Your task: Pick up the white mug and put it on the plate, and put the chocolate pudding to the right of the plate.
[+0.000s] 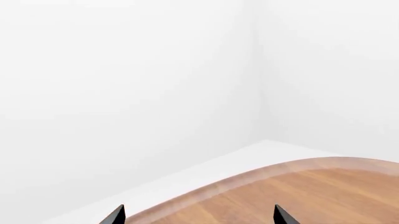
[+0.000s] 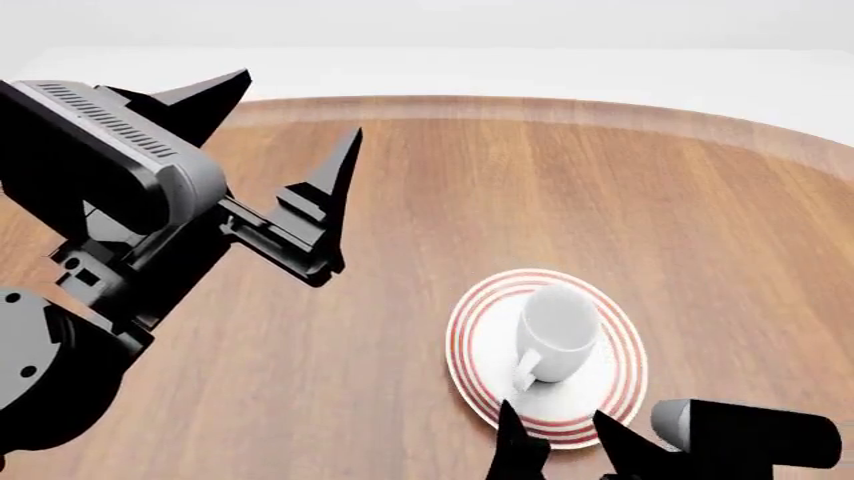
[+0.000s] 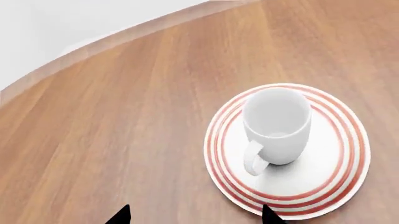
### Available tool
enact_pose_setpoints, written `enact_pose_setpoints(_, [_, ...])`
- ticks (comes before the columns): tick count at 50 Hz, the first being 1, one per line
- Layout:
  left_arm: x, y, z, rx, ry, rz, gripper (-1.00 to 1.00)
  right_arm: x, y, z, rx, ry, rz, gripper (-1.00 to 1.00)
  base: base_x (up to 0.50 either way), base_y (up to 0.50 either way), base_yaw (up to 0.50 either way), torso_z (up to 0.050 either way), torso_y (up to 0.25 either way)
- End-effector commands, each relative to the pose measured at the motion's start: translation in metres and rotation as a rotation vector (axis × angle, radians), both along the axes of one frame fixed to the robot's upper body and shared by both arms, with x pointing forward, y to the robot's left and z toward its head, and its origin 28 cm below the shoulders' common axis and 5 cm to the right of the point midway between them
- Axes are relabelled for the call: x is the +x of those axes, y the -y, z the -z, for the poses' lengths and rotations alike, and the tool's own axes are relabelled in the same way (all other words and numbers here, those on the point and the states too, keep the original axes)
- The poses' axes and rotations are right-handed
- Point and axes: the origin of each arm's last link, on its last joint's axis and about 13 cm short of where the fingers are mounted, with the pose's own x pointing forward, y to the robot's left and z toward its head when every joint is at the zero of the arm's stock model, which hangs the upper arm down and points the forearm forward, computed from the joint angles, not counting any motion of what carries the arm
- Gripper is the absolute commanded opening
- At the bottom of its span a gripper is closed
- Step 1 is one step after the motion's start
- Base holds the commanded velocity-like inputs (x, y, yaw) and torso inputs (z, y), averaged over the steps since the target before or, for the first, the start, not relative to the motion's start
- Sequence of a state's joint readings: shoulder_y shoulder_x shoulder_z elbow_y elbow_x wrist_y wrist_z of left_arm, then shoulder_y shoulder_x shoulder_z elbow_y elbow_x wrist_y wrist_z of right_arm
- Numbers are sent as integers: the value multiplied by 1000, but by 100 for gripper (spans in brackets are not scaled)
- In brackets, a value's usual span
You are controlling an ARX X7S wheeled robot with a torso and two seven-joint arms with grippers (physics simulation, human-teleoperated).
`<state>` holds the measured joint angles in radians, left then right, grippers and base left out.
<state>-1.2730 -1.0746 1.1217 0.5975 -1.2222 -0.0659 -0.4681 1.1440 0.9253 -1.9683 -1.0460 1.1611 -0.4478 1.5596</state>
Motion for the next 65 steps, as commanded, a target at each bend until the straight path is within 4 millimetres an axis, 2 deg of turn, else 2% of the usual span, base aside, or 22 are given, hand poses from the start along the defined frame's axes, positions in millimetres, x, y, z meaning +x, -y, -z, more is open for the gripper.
enact_pose_setpoints(1, [0,1,0,0,-1,4,100,0,-3,0,-11,-71,-8,100,0,0,0,0,0])
enact_pose_setpoints(10, [0,3,0,-1,-5,10,100,-3,-8,3,-30,-116,-43,100,0,0,0,0,0])
enact_pose_setpoints(24, [1,4,2,-6,-15,16,100,3,-1,8,-70,-236,87,100,0,0,0,0,0])
enact_pose_setpoints(43, [2,4,5,-9,-22,19,100,0,-14,24,-96,-297,35,100,0,0,0,0,0])
enact_pose_setpoints(65, [3,6,9,-16,-33,24,100,2,-20,43,-158,-365,43,100,0,0,0,0,0])
